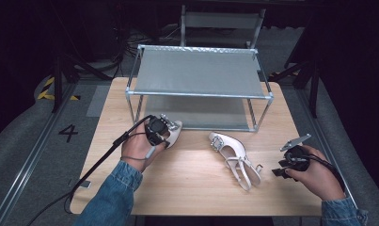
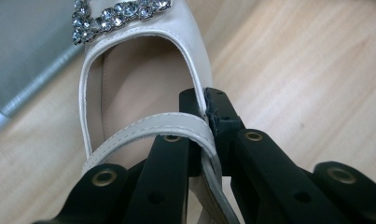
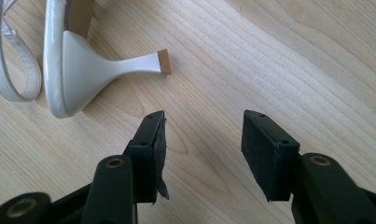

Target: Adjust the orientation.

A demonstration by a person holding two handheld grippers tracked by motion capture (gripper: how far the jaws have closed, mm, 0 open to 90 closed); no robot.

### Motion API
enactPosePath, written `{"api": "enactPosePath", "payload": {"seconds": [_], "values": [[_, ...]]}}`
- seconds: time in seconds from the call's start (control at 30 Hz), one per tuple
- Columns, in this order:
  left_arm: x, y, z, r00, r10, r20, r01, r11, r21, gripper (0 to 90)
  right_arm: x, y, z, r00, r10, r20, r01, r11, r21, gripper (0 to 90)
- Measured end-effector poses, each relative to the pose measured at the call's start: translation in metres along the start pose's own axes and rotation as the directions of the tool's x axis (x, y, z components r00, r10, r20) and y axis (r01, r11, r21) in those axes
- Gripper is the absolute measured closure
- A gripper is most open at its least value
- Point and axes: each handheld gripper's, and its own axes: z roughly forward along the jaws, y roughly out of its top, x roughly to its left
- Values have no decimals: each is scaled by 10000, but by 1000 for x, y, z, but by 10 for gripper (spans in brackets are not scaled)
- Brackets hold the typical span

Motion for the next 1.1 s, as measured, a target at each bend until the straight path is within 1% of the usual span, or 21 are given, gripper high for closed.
{"api": "enactPosePath", "payload": {"seconds": [0.03, 0.1, 0.13, 0.27, 0.37, 0.47, 0.5, 0.63, 0.67, 0.7, 0.73, 0.77, 0.8, 0.97, 1.0, 1.03, 1.07, 1.1], "values": [[2, 5, 3, 9999, -104, 60, 104, 9999, -52, 865, 0, -1, -1, 10000, 21, -6, -21, 10000, -28, 509], [8, 12, 8, 9998, -182, 100, 183, 9998, -105, 865, 0, -3, -2, 10000, 45, -13, -46, 10000, -65, 508], [8, 12, 8, 9998, -182, 100, 183, 9998, -105, 865, 0, -3, -2, 10000, 45, -13, -46, 10000, -65, 508], [14, 23, 17, 9993, -319, -178, 315, 9993, -215, 865, -2, -7, -4, 9999, 161, -13, -161, 9998, -135, 509], [19, 29, 25, 9980, -614, -129, 608, 9971, -464, 865, -3, -10, -5, 9998, 205, -3, -205, 9997, -136, 510], [21, 33, 33, 9965, -812, -217, 799, 9954, -537, 865, -2, -12, -6, 9997, 235, -36, -236, 9996, -153, 510], [22, 35, 35, 9959, -843, -316, 824, 9949, -579, 865, -2, -12, -6, 9997, 238, -32, -238, 9996, -165, 510], [27, 41, 43, 9918, -1125, -613, 1081, 9916, -706, 865, -2, -13, -5, 9998, 215, -31, -215, 9997, -132, 510], [27, 42, 45, 9911, -1169, -636, 1119, 9906, -783, 865, -2, -13, -5, 9997, 226, -49, -227, 9997, -128, 510], [28, 43, 48, 9895, -1326, -567, 1275, 9881, -856, 865, -2, -13, -4, 9998, 194, -44, -194, 9998, -106, 510], [29, 44, 49, 9892, -1359, -555, 1307, 9874, -888, 865, -2, -13, -4, 9998, 214, -46, -215, 9997, -95, 511], [29, 45, 51, 9873, -1453, -644, 1395, 9864, -866, 865, -1, -12, -4, 9997, 226, -63, -226, 9997, -91, 510], [30, 46, 53, 9884, -1398, -589, 1340, 9866, -935, 865, -1, -12, -4, 9998, 184, -60, -185, 9998, -95, 511], [29, 49, 56, 9835, -1595, -850, 1486, 9814, -1216, 864, 0, -11, -2, 9999, 130, -90, -131, 9999, -94, 511], [29, 51, 57, 9830, -1649, -805, 1538, 9798, -1280, 864, 0, -10, -2, 9998, 127, -157, -128, 9999, -64, 512], [29, 51, 57, 9830, -1649, -805, 1538, 9798, -1280, 864, 0, -10, -2, 9998, 127, -157, -128, 9999, -64, 512], [29, 52, 59, 9818, -1712, -828, 1583, 9770, -1432, 864, 1, -10, -1, 9998, 133, -148, -134, 9999, -47, 512], [29, 54, 60, 9805, -1775, -847, 1640, 9757, -1453, 864, 1, -10, 0, 9999, 92, -143, -92, 10000, -11, 512]]}}
